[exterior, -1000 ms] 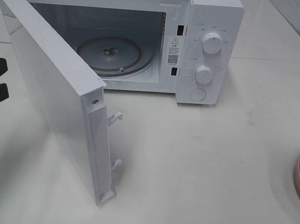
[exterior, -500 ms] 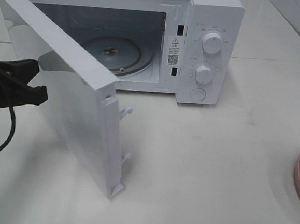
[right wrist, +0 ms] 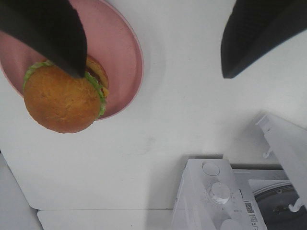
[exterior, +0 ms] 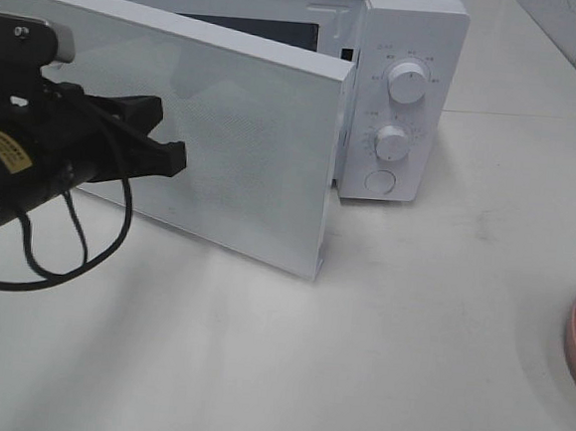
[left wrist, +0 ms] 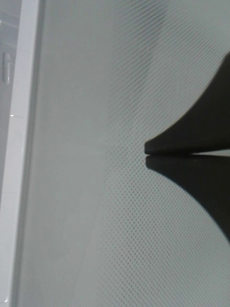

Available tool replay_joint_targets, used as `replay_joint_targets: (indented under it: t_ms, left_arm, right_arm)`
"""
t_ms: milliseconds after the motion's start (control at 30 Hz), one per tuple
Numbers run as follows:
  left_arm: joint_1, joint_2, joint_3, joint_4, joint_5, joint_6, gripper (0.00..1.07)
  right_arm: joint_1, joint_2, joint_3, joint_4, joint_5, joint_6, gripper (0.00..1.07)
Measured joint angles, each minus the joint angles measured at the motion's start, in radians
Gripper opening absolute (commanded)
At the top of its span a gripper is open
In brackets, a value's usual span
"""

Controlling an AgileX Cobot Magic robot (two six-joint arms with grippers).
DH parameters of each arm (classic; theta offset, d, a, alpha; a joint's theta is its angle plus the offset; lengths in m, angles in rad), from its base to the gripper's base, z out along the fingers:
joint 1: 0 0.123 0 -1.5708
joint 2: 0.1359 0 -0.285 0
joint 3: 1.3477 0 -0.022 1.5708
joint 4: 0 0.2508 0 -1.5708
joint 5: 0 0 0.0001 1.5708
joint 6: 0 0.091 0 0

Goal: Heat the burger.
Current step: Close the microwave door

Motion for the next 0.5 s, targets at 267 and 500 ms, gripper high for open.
replay_joint_targets:
  t_ms: [267,500]
  left_arm:
    - [-0.067,0.078,-0.152,-0.1,0.054,0.106,0.0]
    - [-0.088,0.161,-0.309,-0.201,0.121,0.174,0.0]
  right_arm:
    - [0.0,0.0,0.0,0.0,0.0,0.0,0.75]
    - [0.0,0.0,0.0,0.0,0.0,0.0,0.75]
